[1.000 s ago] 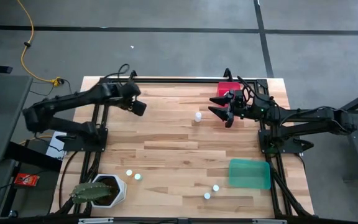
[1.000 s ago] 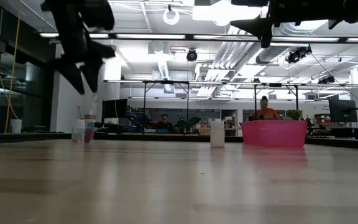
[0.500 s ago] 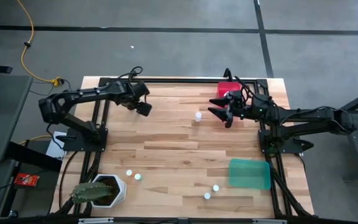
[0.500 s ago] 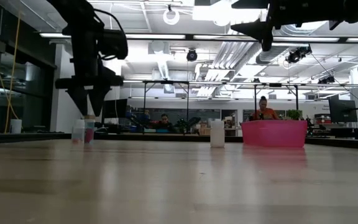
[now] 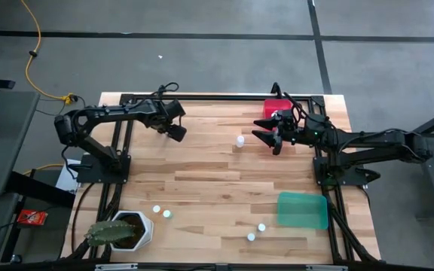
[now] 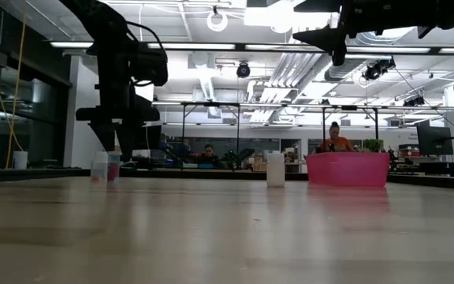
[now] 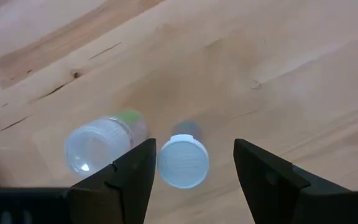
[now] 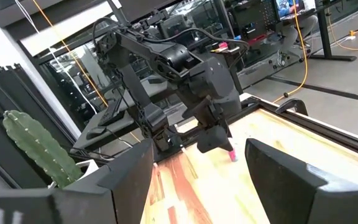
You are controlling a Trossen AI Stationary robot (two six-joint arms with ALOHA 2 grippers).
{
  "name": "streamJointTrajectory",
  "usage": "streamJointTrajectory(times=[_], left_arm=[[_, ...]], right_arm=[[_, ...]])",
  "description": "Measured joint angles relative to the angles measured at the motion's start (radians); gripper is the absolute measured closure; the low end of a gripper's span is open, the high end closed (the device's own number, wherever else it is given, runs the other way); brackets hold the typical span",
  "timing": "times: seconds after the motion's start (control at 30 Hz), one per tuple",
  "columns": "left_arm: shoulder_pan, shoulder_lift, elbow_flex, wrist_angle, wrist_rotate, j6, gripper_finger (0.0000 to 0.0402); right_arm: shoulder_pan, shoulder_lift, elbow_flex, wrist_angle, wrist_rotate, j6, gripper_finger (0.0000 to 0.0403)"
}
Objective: Pick and place medicine bottles into bin by pill shape (circle, oval)
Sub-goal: Put the blue capsule bottle into the red bin
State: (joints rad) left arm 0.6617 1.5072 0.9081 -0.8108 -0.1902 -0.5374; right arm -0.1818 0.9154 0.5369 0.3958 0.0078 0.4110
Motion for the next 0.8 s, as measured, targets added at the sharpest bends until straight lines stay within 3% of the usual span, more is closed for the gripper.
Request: streamJointTrajectory(times=[0.3,0.8], left_arm=[[0.0,0.005,0.0,-0.019,0.001,0.018,0.0207],[0.0,0.004,0.0,-0.029,-0.008,0.018,0.0294]], right_arm=[[0.0,0.0,0.0,-0.004,0.0,0.0,0.0156],[0.0,0.0,0.0,-0.013,0.0,0.0,0.0156]])
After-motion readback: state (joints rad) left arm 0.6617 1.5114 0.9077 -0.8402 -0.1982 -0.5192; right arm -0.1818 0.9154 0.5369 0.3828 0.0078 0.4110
